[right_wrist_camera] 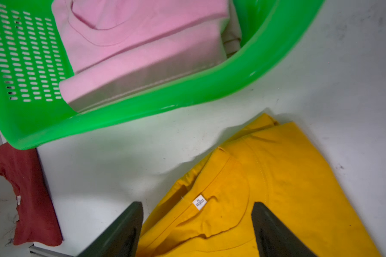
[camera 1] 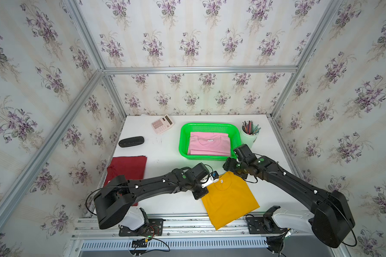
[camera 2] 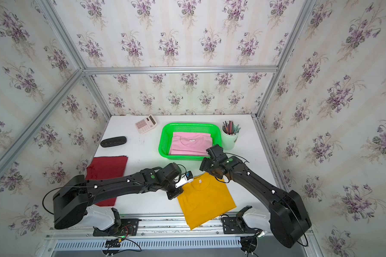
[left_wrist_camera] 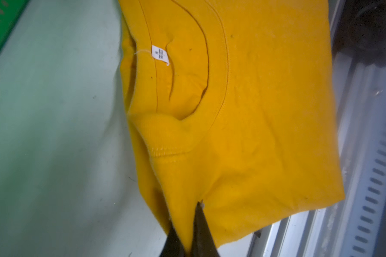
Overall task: Put the folded t-shirts into the basket
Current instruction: Pick up the T-shirt from the center of the board.
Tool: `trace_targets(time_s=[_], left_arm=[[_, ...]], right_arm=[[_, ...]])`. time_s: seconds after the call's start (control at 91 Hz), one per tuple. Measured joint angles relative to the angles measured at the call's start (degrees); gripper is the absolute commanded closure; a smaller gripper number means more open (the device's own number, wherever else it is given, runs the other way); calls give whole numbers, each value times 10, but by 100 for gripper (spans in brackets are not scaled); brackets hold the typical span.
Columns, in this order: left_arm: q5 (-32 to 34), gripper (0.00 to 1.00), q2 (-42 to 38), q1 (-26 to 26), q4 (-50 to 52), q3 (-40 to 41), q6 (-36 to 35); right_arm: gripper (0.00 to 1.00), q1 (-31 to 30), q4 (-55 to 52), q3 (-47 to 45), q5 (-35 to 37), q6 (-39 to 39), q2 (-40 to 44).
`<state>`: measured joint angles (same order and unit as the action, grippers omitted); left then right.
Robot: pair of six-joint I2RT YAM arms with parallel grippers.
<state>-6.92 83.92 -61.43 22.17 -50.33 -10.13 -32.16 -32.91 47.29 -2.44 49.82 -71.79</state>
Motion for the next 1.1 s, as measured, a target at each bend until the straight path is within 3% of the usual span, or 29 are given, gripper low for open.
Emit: trace_targets(time_s=[0.264,0.527,0.813,1.099], left_arm=[[125,100,-3,-80,28,-33,-134],[184,100,-8,-116,47,-48,-220],[199,100,-61,-127,40,-49,-276],[218,100,-73,-140,37,-51,-314]], right_arm=[[15,33,3,0,-30,15,-59],[11,39,26,12,-47,59,-105],[19,40,75,-7,-19,72,-129],[43,40,104,-15,-13,72,-133]])
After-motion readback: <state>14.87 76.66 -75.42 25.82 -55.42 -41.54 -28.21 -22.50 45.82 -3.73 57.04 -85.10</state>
